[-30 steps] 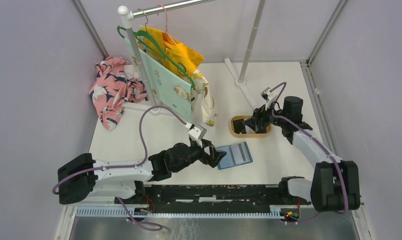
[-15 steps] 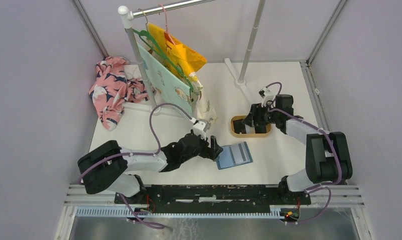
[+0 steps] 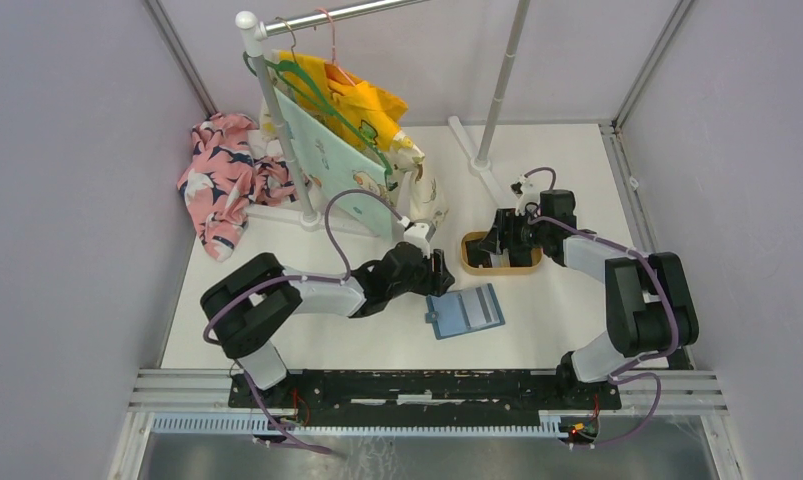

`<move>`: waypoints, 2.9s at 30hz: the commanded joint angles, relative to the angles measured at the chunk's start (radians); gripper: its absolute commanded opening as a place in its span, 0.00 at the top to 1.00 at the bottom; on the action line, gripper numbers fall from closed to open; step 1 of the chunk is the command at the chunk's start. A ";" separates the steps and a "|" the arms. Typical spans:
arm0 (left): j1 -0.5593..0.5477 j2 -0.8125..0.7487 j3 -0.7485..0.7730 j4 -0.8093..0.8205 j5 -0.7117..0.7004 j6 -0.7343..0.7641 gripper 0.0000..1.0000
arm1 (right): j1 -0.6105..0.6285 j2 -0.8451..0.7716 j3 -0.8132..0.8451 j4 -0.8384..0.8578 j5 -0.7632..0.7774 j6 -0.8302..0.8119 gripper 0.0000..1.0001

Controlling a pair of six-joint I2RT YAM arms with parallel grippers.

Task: Put the credit cards into the card holder
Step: Pick up the credit card from the storage box.

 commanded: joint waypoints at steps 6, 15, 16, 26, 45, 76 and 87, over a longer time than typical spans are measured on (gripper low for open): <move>0.032 0.114 0.145 -0.065 -0.047 0.012 0.38 | 0.000 0.032 -0.006 0.060 -0.082 0.140 0.35; 0.044 0.168 0.209 -0.102 -0.042 0.019 0.39 | 0.000 0.025 0.007 0.049 -0.101 0.152 0.36; 0.046 0.170 0.210 -0.105 -0.042 0.019 0.39 | -0.002 0.012 0.019 0.030 -0.082 0.133 0.36; 0.056 0.189 0.228 -0.119 -0.041 0.023 0.40 | -0.015 -0.084 0.041 -0.048 0.107 0.012 0.35; 0.057 0.245 0.289 -0.152 0.016 0.049 0.41 | -0.007 0.071 0.043 -0.044 -0.068 0.089 0.32; 0.057 0.252 0.300 -0.156 0.048 0.064 0.44 | -0.015 0.083 -0.038 0.204 -0.323 0.292 0.63; 0.058 0.249 0.295 -0.155 0.052 0.065 0.44 | 0.008 0.121 -0.002 0.106 -0.248 0.194 0.54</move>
